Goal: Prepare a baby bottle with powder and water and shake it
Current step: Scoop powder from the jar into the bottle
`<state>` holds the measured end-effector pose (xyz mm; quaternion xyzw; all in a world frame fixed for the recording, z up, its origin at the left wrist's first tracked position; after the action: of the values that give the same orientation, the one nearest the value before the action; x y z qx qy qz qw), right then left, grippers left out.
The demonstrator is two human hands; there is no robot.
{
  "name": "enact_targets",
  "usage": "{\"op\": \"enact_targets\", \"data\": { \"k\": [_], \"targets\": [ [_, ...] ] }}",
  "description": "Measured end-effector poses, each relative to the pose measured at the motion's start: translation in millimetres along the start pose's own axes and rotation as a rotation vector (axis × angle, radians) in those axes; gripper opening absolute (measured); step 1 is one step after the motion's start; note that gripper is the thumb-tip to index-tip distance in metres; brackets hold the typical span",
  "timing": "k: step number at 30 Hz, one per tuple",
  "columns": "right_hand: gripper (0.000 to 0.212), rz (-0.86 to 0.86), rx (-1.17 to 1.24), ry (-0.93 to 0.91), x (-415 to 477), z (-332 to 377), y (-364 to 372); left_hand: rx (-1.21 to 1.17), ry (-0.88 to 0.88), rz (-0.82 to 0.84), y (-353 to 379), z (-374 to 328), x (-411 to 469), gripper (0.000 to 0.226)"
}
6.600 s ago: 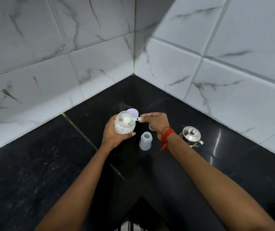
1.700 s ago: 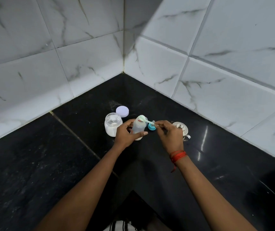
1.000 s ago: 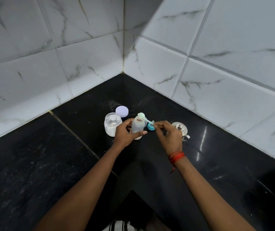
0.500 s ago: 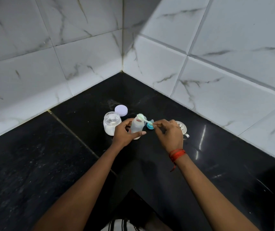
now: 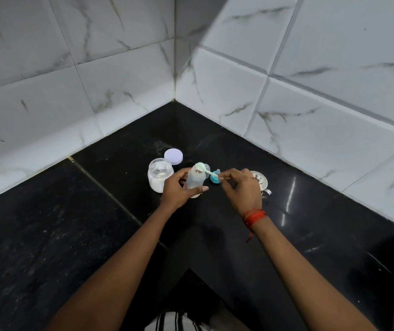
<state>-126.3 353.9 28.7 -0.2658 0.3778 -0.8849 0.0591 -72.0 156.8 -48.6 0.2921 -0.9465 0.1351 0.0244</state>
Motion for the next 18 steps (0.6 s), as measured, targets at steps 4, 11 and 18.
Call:
{"op": "enact_targets", "data": {
  "k": [4, 11, 18],
  "targets": [
    [0.014, 0.010, -0.025, -0.008, -0.9, -2.7, 1.6, -0.001, -0.001, -0.002, 0.2, -1.8, 0.1, 0.065],
    [0.014, 0.003, 0.004, 0.033, -0.4, -3.8, 1.8, 0.008, -0.020, 0.006, 4.5, 5.9, 3.2, 0.077],
    [0.014, 0.010, -0.010, 0.007, -2.1, -3.8, -0.1, -0.009, -0.020, -0.003, 6.4, 4.0, 3.0, 0.068]
  ]
}}
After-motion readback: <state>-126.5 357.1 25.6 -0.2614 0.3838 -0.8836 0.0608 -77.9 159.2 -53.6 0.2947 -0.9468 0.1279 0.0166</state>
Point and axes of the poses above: each hand's wrist, its own x-axis towards the middle knuckle, its own y-axis out of the palm, z = x × y, the point moved 1 cm from there along x, towards the middle knuckle, and after that the axes turned 7 degrees about -z, right-handed, at the moved point
